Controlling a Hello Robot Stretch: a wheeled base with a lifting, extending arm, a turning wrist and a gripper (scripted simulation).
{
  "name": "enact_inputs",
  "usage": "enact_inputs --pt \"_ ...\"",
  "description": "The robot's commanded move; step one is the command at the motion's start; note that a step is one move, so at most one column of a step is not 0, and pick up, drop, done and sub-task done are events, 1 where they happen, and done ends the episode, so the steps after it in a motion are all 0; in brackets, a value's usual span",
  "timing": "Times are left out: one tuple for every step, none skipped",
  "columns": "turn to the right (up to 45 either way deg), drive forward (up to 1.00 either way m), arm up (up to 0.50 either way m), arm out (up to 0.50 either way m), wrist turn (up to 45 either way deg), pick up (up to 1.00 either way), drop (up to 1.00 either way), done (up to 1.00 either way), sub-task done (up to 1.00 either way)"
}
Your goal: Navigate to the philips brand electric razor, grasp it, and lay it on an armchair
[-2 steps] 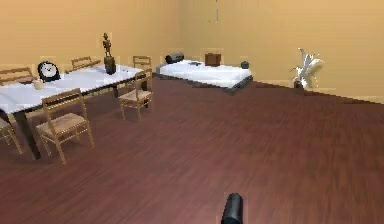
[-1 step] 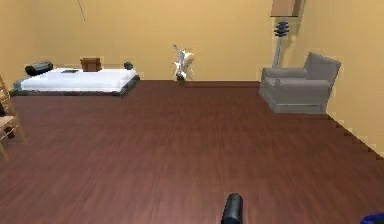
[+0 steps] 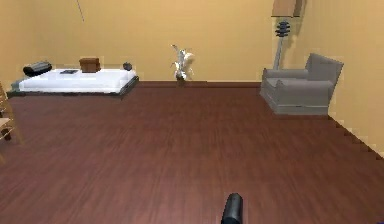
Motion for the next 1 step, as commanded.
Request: enact_inputs --pt "-6.0 0.0 0.0 0.0 0.0 0.0 0.0 0.0 0.0"
